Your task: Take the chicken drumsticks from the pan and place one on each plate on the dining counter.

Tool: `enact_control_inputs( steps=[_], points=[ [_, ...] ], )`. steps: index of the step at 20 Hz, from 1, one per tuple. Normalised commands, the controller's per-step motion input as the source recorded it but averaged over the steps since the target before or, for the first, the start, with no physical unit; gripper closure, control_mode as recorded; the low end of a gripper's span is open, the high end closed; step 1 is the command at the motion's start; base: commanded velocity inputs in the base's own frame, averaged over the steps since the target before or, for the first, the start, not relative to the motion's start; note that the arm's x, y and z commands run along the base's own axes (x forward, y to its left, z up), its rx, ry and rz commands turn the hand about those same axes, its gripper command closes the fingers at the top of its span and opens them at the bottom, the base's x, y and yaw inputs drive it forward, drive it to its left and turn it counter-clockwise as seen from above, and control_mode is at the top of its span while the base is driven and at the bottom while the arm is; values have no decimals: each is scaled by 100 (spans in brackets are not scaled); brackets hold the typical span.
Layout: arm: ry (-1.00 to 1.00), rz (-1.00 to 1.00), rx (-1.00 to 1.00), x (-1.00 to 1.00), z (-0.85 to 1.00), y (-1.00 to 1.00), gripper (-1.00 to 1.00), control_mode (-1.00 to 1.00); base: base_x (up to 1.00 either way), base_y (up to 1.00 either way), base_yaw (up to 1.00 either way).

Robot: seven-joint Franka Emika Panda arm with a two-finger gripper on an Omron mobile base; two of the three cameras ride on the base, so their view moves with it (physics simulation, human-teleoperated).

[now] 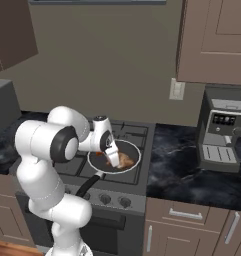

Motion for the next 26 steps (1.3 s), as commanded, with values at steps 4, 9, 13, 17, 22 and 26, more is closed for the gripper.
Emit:
enact_control_inputs(
  steps=[4, 9, 13, 17, 22, 26],
  points=[
    [-6, -13, -2, -13, -15, 0, 100, -100, 0, 0, 0],
    [-4, -6, -5, -15, -1, 0, 100, -100, 0, 0, 0],
    [0, 0, -6, -37, 37, -9, 100, -100, 0, 0, 0],
    [0, 9, -9, -57, 88, -18, 100, -100, 0, 0, 0],
    [-1, 11, -1, -60, 99, -32, 100, -100, 0, 0, 0],
    [0, 4, -1, -37, 100, -22, 100, -100, 0, 0, 0]
  ],
)
